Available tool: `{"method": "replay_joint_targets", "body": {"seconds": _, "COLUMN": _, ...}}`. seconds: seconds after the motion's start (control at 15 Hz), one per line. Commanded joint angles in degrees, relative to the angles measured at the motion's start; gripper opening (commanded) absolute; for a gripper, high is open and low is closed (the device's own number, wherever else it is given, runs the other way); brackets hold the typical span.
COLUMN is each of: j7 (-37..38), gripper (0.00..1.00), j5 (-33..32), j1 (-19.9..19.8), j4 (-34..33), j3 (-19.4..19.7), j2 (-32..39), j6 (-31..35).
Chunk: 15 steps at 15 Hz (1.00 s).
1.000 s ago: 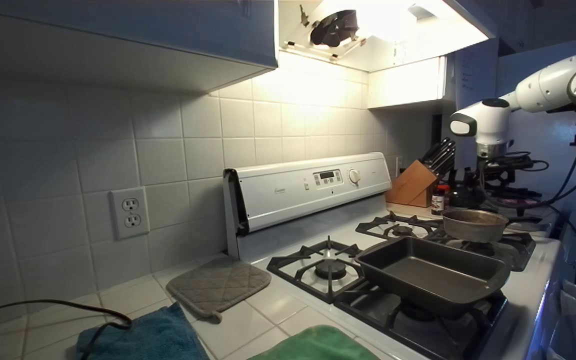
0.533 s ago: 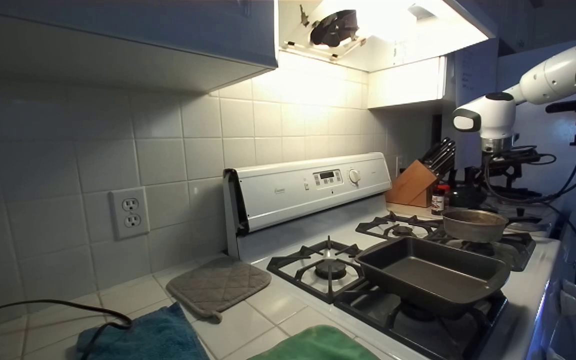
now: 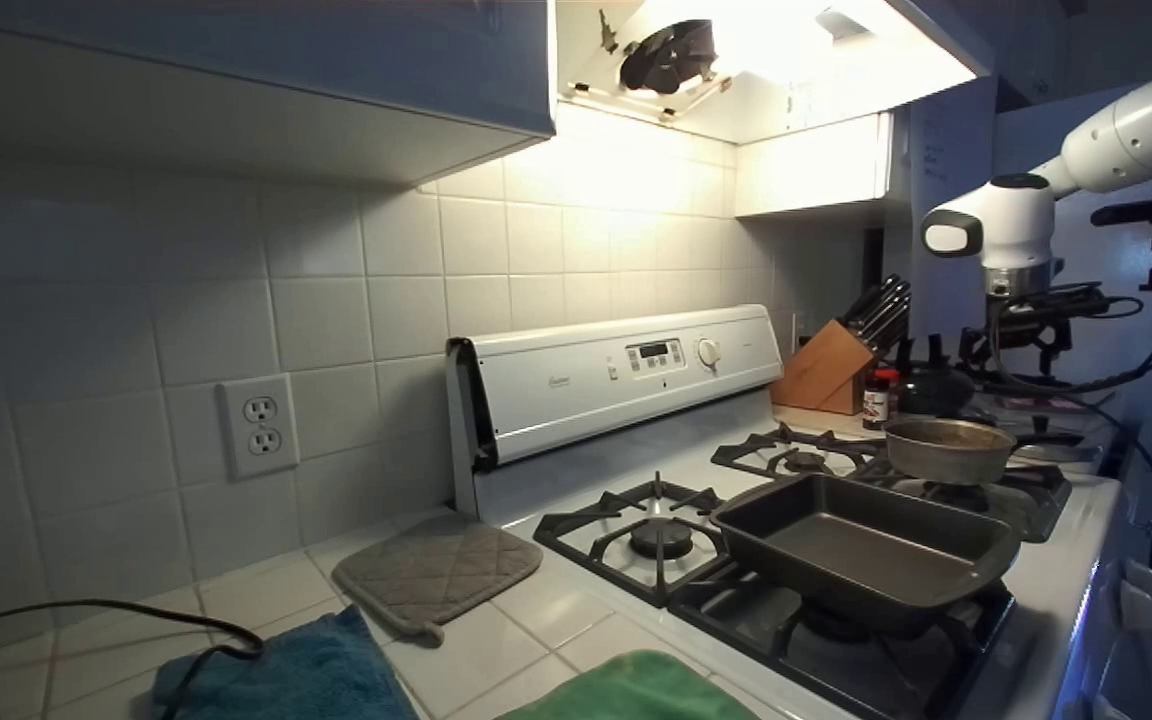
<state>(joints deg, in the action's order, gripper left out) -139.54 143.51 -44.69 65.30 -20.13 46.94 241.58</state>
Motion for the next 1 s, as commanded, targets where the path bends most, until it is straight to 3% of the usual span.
{"method": "replay_joint_targets", "body": {"seconds": 0.0, "j7": 2.63, "gripper": 1.0, "j5": 1.45, "j1": -4.09, "j4": 7.27, "j3": -2.43, "j2": -3.81, "j6": -0.26}}
{"method": "replay_joint_targets", "body": {"seconds": 0.4, "j7": 4.11, "gripper": 1.0, "j5": 1.28, "j1": -7.6, "j4": 12.54, "j3": -3.72, "j2": -5.47, "j6": -2.61}}
{"method": "replay_joint_targets", "body": {"seconds": 0.93, "j7": 4.26, "gripper": 1.0, "j5": 1.27, "j1": -8.25, "j4": 14.69, "j3": -2.86, "j2": -5.22, "j6": -7.98}}
